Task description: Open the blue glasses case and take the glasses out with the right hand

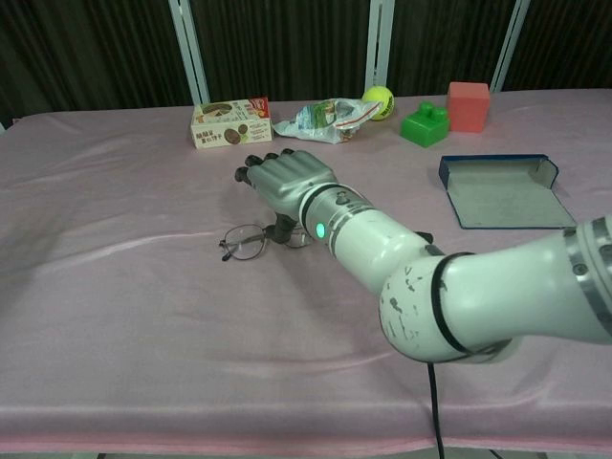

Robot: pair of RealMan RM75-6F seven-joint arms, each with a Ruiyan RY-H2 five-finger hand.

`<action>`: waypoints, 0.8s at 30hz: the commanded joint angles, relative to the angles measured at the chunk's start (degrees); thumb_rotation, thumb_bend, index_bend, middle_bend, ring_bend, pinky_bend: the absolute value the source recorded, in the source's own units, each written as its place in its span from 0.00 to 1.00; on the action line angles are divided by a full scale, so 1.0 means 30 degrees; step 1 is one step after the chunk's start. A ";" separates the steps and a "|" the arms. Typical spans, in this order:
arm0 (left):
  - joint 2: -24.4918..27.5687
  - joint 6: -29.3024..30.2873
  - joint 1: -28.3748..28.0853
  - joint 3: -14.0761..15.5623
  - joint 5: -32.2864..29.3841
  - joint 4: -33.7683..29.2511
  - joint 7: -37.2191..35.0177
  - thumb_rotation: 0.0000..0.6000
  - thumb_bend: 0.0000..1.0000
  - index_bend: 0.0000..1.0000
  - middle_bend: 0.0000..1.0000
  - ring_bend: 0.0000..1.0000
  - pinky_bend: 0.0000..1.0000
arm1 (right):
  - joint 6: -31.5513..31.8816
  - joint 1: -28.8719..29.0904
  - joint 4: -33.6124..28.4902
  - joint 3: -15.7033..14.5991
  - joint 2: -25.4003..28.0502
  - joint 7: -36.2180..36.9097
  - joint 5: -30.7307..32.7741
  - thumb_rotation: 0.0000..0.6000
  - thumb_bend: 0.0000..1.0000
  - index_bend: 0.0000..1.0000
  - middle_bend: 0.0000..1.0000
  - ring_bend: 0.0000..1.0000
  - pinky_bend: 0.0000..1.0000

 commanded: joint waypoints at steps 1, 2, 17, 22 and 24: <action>-0.0046 0.0034 0.0000 -0.0006 0.0008 -0.0015 0.0094 1.00 0.41 0.00 0.00 0.00 0.05 | 0.0831 -0.1084 -0.2821 -0.0591 0.1844 -0.0345 -0.0261 1.00 0.54 0.21 0.03 0.00 0.00; -0.0057 0.0069 0.0015 0.0002 0.0030 -0.0026 0.0112 1.00 0.41 0.00 0.00 0.00 0.05 | 0.1134 -0.1500 -0.3837 -0.0865 0.2523 -0.0427 -0.0414 1.00 0.54 0.21 0.02 0.00 0.00; -0.0208 0.0978 0.0249 0.0075 0.0848 -0.0190 0.0174 1.00 0.41 0.00 0.00 0.00 0.05 | 0.9044 -1.1912 -1.4750 -0.8811 1.6576 0.5644 -0.7129 1.00 0.50 0.11 0.00 0.00 0.00; -0.0434 0.1611 0.0408 0.0248 0.1652 0.0056 -0.0003 1.00 0.41 0.00 0.00 0.00 0.04 | 1.1456 -1.4651 -1.2306 -0.9519 1.6594 0.9609 -0.8045 1.00 0.50 0.11 0.00 0.00 0.00; -0.0474 0.1666 0.0441 0.0331 0.1811 0.0105 0.0027 1.00 0.41 0.00 0.00 0.00 0.04 | 1.1398 -1.4940 -1.1704 -0.9609 1.6611 0.9823 -0.8183 1.00 0.50 0.11 0.00 0.00 0.00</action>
